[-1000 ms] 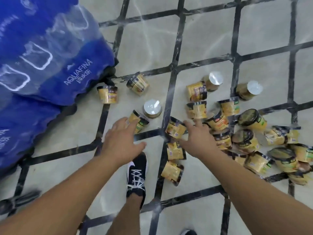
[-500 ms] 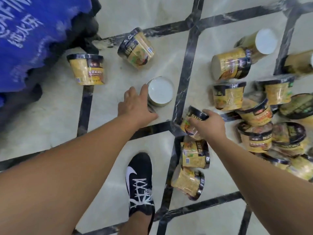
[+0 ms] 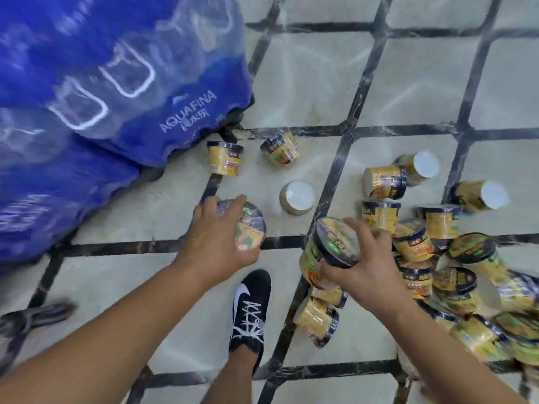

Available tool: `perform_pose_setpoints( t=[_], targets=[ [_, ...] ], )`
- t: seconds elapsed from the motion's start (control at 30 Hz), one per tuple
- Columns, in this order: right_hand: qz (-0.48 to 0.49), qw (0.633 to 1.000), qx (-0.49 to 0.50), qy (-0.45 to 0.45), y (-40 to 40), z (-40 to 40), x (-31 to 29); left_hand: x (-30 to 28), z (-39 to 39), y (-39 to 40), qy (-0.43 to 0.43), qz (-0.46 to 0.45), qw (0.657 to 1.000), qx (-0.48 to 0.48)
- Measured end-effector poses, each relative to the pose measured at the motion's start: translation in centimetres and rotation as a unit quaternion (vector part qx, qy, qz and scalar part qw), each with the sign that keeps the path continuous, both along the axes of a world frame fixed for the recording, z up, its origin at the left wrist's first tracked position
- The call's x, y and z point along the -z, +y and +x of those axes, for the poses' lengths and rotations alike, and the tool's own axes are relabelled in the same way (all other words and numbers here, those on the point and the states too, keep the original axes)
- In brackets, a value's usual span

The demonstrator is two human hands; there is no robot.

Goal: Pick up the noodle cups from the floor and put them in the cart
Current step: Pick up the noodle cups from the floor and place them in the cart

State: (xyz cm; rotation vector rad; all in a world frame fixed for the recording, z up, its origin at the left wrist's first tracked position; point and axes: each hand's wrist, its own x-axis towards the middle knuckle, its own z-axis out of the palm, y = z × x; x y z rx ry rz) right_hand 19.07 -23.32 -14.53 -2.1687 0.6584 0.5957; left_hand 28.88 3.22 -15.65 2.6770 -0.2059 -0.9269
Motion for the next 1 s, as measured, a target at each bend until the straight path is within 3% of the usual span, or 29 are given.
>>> perform_pose_setpoints(
  t=[0.2, 0.4, 0.53, 0.7, 0.83, 1.0],
  targets=[
    [-0.007, 0.974, -0.18, -0.138, 9.2, -1.6, -17.5, -21.3, -9.8, 9.3, -0.112, -0.06, 0.982, -0.136],
    [0.01, 0.903, -0.331, -0.274, 24.4, -6.1, -37.1, -41.1, -24.2, 22.3, -0.233, -0.083, 0.932, -0.264],
    [0.04, 0.834, -0.413, -0.362, 36.2, -10.5, -45.4, -49.8, -34.0, 32.2, -0.285, -0.07, 0.89, -0.35],
    [0.076, 0.784, -0.507, -0.351, 51.5, -17.0, -50.4, -54.3, -43.7, 45.0, -0.332, -0.046, 0.838, -0.43],
    [0.108, 0.757, -0.542, -0.348, 63.1, -21.3, -48.6, -53.5, -49.5, 55.7, -0.321, -0.02, 0.812, -0.486],
    [0.136, 0.732, -0.571, -0.346, 75.2, -26.2, -44.7, -51.9, -55.4, 68.8, -0.284, 0.041, 0.813, -0.507]
  ],
)
